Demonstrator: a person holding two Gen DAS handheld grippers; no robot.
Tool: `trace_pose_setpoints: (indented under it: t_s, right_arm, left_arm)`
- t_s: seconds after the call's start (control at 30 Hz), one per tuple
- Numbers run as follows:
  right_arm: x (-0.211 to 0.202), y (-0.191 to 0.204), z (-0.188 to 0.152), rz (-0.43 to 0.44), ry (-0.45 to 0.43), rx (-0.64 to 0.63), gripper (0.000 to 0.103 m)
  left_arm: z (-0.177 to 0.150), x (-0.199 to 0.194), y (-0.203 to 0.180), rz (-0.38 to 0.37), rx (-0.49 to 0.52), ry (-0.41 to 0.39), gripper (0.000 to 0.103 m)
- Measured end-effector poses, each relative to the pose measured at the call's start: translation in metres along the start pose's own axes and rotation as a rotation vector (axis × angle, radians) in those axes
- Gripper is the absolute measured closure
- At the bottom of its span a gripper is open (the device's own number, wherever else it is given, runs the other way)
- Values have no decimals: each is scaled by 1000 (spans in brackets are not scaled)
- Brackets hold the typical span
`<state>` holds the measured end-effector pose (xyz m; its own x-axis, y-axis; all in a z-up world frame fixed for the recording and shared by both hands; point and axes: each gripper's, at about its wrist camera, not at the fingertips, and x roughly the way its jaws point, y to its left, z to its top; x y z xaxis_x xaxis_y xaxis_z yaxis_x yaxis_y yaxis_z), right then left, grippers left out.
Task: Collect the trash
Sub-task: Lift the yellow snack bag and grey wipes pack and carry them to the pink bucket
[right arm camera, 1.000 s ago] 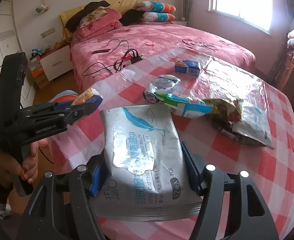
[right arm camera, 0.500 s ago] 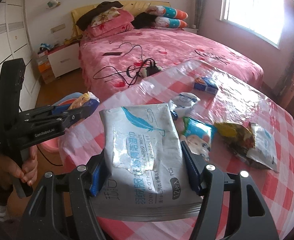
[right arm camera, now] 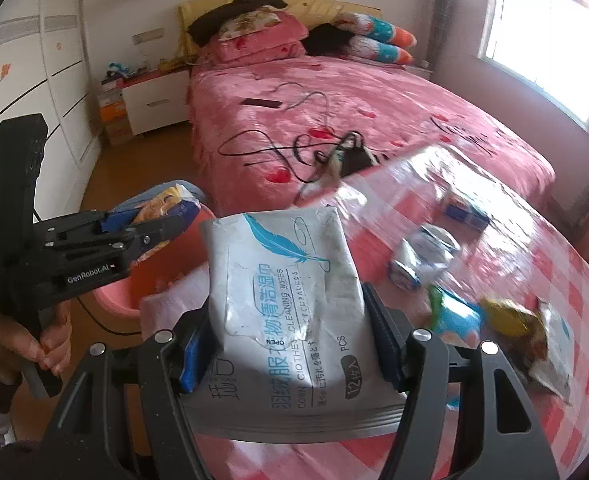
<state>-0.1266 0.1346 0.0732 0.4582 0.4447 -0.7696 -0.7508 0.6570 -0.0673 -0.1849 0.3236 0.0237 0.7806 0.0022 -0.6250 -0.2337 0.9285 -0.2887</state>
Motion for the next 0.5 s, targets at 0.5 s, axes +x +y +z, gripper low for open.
trace_pose_setpoints:
  t_s: [0.5]
  right_arm:
    - [54,56,37,98,34,-111,36]
  left_arm:
    - [-8,8,67,119,-103,22,62]
